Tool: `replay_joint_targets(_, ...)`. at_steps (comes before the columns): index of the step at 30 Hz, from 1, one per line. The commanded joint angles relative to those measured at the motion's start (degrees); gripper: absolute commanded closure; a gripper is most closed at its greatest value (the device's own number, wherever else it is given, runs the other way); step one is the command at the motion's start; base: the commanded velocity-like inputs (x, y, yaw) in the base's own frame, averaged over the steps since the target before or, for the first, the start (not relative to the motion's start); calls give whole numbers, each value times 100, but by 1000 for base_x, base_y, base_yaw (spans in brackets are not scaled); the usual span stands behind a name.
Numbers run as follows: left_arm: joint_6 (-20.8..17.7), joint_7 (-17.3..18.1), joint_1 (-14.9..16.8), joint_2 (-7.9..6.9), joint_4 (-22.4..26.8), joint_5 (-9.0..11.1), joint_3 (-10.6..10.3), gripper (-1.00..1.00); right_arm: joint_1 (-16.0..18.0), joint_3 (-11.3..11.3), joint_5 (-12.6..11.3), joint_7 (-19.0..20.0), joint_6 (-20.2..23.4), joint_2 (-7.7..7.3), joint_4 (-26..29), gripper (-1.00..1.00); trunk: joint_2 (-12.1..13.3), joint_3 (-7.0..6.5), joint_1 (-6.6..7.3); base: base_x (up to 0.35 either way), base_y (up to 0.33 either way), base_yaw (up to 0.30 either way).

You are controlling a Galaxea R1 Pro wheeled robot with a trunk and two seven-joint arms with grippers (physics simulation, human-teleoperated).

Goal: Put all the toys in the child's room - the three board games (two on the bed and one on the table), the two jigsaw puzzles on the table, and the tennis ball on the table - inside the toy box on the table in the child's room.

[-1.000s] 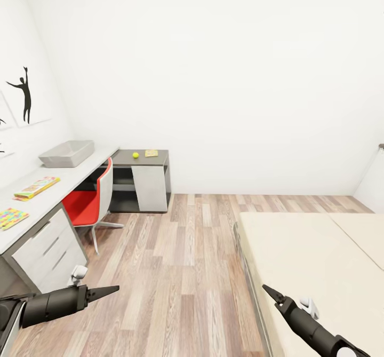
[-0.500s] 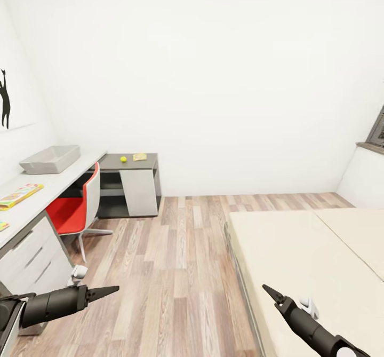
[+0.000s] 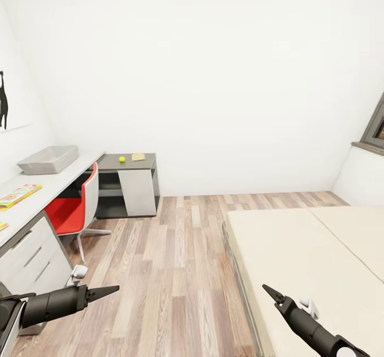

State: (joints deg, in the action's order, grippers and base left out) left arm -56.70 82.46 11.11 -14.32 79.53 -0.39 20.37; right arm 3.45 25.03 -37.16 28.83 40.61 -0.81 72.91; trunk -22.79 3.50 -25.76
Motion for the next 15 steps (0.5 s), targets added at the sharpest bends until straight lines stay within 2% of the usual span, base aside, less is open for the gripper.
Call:
replay_joint_targets(1, -60, 24, 5, -1, 1, -5, 2, -100, 6, 11, -18, 9, 43, 1, 2, -100, -13, 13, -3, -62, 0, -4)
replay_joint_targets(15, -60, 24, 5, -1, 1, -5, 2, -100, 6, 11, -18, 9, 43, 1, 1, -100, -13, 13, -3, -35, -11, -1)
